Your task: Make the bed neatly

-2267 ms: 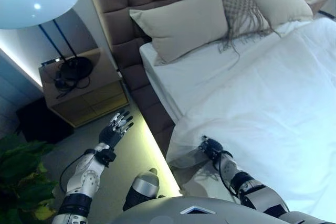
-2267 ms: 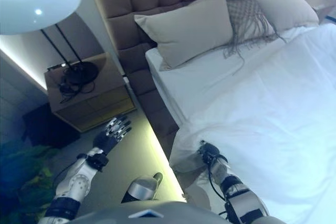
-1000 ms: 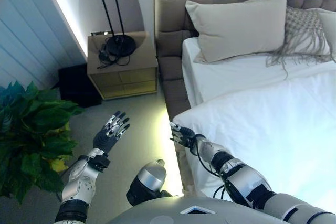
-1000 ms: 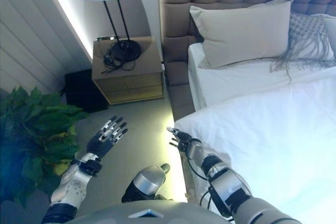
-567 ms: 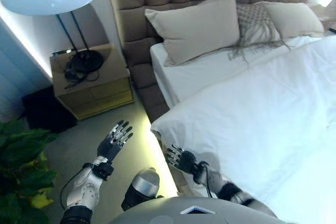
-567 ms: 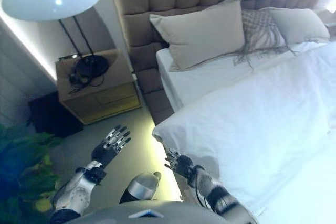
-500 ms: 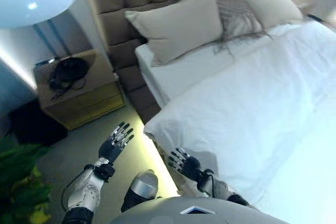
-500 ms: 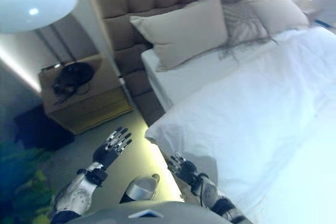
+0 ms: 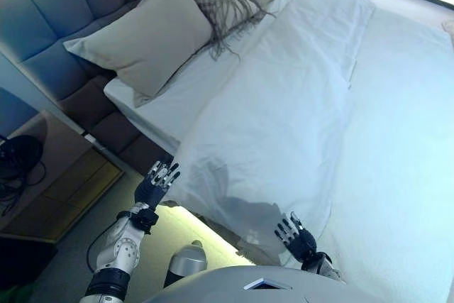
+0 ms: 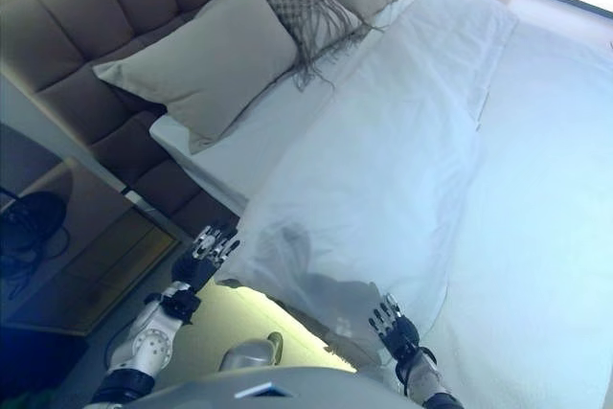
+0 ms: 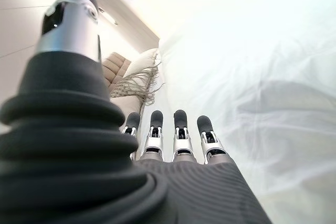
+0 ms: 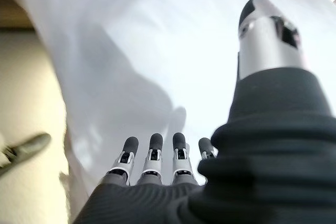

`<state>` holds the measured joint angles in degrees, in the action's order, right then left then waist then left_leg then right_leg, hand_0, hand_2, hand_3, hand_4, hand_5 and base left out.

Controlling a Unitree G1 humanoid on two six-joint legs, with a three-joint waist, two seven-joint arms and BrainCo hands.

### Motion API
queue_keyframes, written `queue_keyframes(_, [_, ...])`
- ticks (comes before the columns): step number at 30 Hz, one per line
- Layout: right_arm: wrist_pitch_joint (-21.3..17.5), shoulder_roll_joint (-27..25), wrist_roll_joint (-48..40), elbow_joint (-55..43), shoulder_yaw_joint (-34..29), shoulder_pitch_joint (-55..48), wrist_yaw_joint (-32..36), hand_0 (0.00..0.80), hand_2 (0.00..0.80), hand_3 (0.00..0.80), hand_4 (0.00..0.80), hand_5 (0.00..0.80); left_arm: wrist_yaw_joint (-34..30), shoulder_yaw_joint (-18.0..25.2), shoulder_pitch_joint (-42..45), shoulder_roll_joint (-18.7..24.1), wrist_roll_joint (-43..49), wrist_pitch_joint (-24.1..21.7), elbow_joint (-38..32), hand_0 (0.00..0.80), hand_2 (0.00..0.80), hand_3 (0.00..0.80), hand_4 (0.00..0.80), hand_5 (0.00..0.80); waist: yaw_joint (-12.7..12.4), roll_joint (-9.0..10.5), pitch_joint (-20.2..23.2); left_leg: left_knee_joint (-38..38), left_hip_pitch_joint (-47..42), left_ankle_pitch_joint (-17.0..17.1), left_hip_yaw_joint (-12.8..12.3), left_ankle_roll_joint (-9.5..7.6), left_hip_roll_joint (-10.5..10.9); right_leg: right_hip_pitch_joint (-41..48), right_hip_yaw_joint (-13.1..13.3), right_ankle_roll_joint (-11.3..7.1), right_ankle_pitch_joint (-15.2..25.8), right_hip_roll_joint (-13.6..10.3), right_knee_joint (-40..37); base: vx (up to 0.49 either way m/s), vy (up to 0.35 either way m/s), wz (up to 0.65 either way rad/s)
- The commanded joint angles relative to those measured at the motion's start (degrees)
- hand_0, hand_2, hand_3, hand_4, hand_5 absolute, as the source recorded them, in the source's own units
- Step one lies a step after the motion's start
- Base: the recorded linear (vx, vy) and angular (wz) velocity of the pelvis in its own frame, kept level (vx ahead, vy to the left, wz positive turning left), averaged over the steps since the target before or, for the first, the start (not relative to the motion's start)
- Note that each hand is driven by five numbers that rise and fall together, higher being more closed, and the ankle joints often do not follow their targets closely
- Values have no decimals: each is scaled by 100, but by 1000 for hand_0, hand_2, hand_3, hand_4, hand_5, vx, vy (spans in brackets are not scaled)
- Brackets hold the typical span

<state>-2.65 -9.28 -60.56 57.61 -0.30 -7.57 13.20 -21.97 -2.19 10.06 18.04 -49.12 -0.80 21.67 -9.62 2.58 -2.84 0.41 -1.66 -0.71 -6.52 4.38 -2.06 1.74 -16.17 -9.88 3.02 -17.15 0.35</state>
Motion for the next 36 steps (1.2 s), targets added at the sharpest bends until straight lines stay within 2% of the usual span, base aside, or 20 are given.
queue_keyframes(1, [-601,-113,-427,-128,-484,317,-27,0,0,0,0,0,-48,-6,-318,109,24,-295,-259,0,0,0,0,0,-15,-177,-186,329,85,-379,184,-541,165,-180,-26,-224,558,-398,399,-16,-76,-16])
queue_keyframes(4, [-709,-96,-547,-40,-899,314,77,0,0,0,0,0,-102,26,-175,204,134,-206,-226,0,0,0,0,0,59,-176,-191,201,-18,-411,108,-582,164,-336,-55,-285,571,-331,667,-45,-91,-26])
queue_keyframes(8, [-659,-73,-446,-13,-1032,209,249,0,0,0,0,0,-24,-76,-52,255,53,-325,-138,0,0,0,0,0,163,-238,-116,37,-30,-215,68,-597,74,-344,-7,-109,14,227,900,-56,-153,-45])
queue_keyframes(10, [-674,-104,-432,64,-1015,98,406,0,0,0,0,0,82,-190,-110,266,-76,-377,-59,0,0,0,0,0,258,-239,-61,-53,15,-73,115,-552,48,-273,154,-7,-85,478,731,-34,-230,-16])
queue_keyframes(13, [-543,-183,-410,87,-931,72,371,0,0,0,0,0,125,-198,-164,234,-99,-432,38,0,0,0,0,0,311,-211,-4,-93,55,42,91,-397,-97,-163,111,120,-277,717,499,-42,-241,-8])
queue_keyframes(15, [-524,-258,-292,61,-889,72,384,0,0,0,0,0,155,-239,-247,169,-178,-413,55,0,0,0,0,0,374,-189,-33,198,185,0,-21,-275,-208,-118,86,228,-304,801,408,-79,-180,-7])
queue_keyframes(16, [-551,-300,-276,-27,-851,46,332,0,0,0,0,0,108,-238,-275,138,-200,-360,43,0,0,0,0,0,435,-151,-89,562,313,-84,-143,-227,-296,-129,76,277,-314,775,447,-95,-116,1])
queue_keyframes(18, [-554,-413,-308,-288,-750,33,49,0,0,0,0,0,51,-312,-323,37,-160,-273,18,0,0,0,0,0,524,-126,-269,1382,647,59,-58,-126,-548,-196,61,403,-364,743,672,-97,-59,16])
queue_keyframes(19, [-542,-451,-384,-366,-713,35,-25,0,0,0,0,0,60,-375,-341,2,-145,-299,12,0,0,0,0,0,553,-150,-317,1402,696,209,63,-68,-697,-248,85,435,-396,745,773,-73,96,27])
queue_keyframes(20, [-541,-516,-489,-464,-710,47,-85,0,0,0,0,0,63,-470,-392,-43,-224,-227,-53,0,0,0,0,0,590,-223,-381,1188,702,530,234,22,-947,-332,123,475,-485,731,934,-38,168,26])
queue_keyframes(21, [-547,-546,-522,-510,-718,40,-102,0,0,0,0,0,62,-505,-415,-56,-290,-178,-88,0,0,0,0,0,613,-259,-401,1064,688,682,286,64,-1049,-371,128,491,-539,716,1007,-8,252,15])
queue_keyframes(24, [-527,-653,-590,-602,-853,-5,-101,0,0,0,0,0,-14,-554,-483,-159,-372,-48,-61,0,0,0,0,0,689,-454,-384,271,614,1559,536,361,-1724,-515,193,460,-829,498,1391,74,416,17])
queue_keyframes(26, [-503,-659,-521,-647,-980,-35,-1,0,0,0,0,0,-70,-569,-462,-240,-347,-13,-72,0,0,0,0,0,758,-586,-349,-233,507,1858,697,535,-2055,-682,326,356,-1020,176,1756,173,599,11])
queue_keyframes(27, [-502,-654,-457,-674,-1018,-67,34,0,0,0,0,0,-116,-531,-429,-252,-327,38,-106,0,0,0,0,0,776,-626,-335,-343,477,1908,707,584,-2118,-740,382,321,-1084,76,1874,256,683,-19])
queue_keyframes(28, [-528,-631,-266,-681,-1117,-117,119,0,0,0,0,0,-192,-451,-335,-250,-352,148,-200,0,0,0,0,0,838,-752,-313,-452,461,1863,719,650,-2190,-794,569,188,-1160,-192,2050,247,603,-41])
queue_keyframes(29, [-525,-628,-212,-699,-1143,-127,123,0,0,0,0,0,-224,-403,-303,-239,-335,227,-252,0,0,0,0,0,859,-795,-309,-448,440,1760,663,671,-2167,-803,654,95,-1165,-342,2108,294,683,-40])
queue_keyframes(30, [-488,-613,-154,-733,-1176,-130,105,0,0,0,0,0,-278,-357,-285,-190,-241,336,-326,0,0,0,0,0,911,-846,-310,-372,402,1422,445,680,-2072,-746,695,-70,-1050,-642,2099,210,485,-38])
queue_keyframes(32, [-437,-485,0,-860,-1218,-192,52,0,0,0,0,0,-335,-319,-244,-42,-77,424,-440,0,0,0,0,0,957,-816,-304,-56,403,899,130,633,-1772,-609,652,-292,-683,-1114,1913,245,486,-6])
queue_keyframes(33, [-368,-409,-3,-942,-1167,-226,-14,0,0,0,0,0,-369,-281,-184,64,-18,412,-492,0,0,0,0,0,936,-786,-290,62,407,743,177,588,-1608,-581,658,-341,-461,-1254,1782,270,446,7])
queue_keyframes(36, [82,-202,-349,-1126,-1059,-233,-56,0,0,0,0,0,-332,-81,-59,313,-70,344,-700,0,0,0,0,0,849,-751,-275,168,491,631,346,493,-1463,-614,818,-313,-505,-1098,1753,151,235,4])
